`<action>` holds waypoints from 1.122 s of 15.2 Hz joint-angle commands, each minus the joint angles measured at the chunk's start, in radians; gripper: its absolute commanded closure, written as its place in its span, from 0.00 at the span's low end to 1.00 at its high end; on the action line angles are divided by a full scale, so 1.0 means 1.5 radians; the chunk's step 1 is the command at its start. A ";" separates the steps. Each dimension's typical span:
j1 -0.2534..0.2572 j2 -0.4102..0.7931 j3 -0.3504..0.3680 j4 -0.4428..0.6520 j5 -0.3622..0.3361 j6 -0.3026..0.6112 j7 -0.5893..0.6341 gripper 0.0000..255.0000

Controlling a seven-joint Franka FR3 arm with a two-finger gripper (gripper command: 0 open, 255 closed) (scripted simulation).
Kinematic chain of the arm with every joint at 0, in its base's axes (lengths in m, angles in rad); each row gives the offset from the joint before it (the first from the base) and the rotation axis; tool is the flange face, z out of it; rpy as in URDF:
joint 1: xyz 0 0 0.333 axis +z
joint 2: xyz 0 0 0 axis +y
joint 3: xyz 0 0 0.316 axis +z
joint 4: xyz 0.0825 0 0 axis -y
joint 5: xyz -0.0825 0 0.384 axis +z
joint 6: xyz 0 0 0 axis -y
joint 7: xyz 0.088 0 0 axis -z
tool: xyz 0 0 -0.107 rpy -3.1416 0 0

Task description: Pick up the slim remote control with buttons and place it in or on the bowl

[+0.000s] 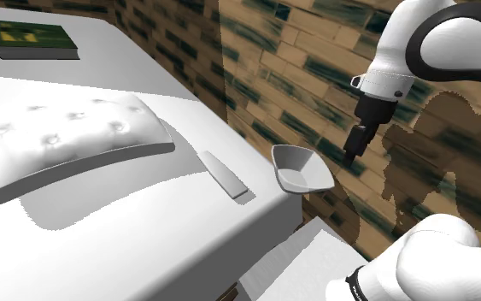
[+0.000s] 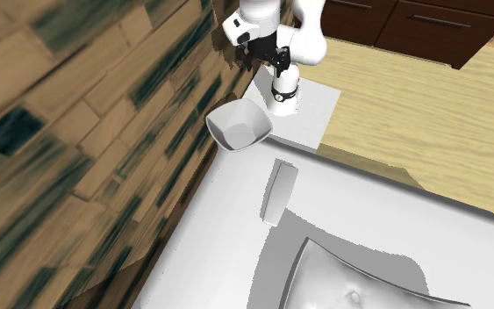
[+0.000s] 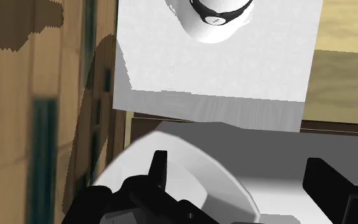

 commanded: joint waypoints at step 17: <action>0.045 0.285 0.130 0.019 0.065 0.354 0.144 0.00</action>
